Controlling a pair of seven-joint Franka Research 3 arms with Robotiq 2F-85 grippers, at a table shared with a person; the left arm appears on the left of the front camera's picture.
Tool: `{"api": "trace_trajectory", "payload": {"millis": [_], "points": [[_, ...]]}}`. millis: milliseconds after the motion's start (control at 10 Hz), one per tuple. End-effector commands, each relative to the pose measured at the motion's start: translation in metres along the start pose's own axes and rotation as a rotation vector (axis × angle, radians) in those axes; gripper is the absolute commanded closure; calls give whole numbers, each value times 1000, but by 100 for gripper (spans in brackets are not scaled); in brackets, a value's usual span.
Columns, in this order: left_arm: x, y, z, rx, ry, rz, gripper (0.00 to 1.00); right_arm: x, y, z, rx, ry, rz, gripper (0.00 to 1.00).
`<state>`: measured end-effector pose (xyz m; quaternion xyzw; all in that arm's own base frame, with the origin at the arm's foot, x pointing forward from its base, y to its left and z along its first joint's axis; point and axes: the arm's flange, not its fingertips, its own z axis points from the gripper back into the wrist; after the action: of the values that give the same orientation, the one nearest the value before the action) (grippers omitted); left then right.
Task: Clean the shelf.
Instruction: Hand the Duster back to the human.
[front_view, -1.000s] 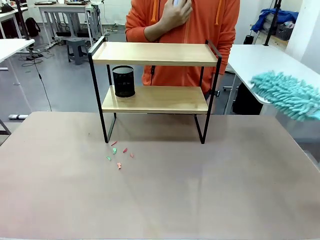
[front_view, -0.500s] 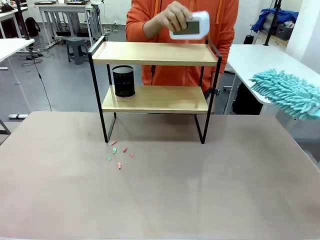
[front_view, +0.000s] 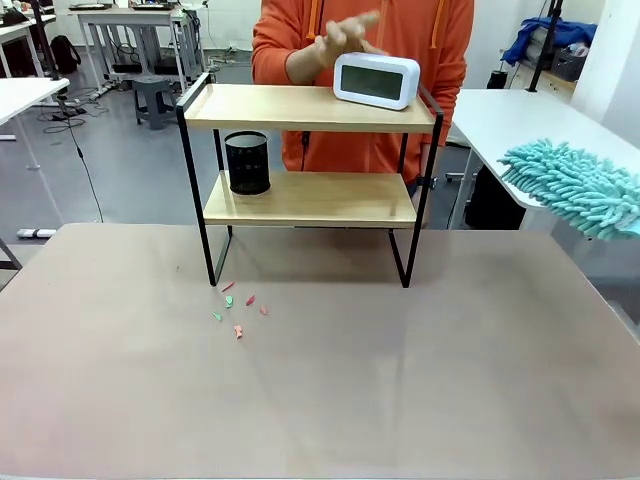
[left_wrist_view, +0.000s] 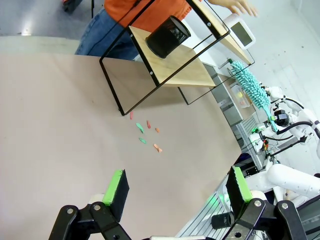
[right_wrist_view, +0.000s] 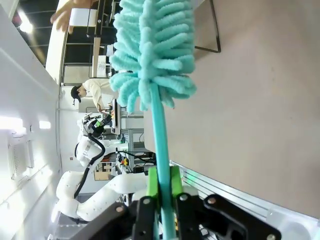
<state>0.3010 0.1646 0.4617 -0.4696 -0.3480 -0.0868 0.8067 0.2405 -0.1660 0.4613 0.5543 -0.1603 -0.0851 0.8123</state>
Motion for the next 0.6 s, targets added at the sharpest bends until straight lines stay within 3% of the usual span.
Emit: {"api": "trace_trajectory", "payload": {"millis": [0,200,400,500], "points": [[0,-1,-2,-13,-25,-18,0,-2,-1,-1,2,8,23,88],[0,0,0,0,0,0,0,0,0,0,0,0,0,88],[17,-60,-10,-203,76,-140,0,-9,51,46,114,-50,222,88],[30,-88,-21,-339,156,-224,0,-17,88,65,164,40,347,88]]}}
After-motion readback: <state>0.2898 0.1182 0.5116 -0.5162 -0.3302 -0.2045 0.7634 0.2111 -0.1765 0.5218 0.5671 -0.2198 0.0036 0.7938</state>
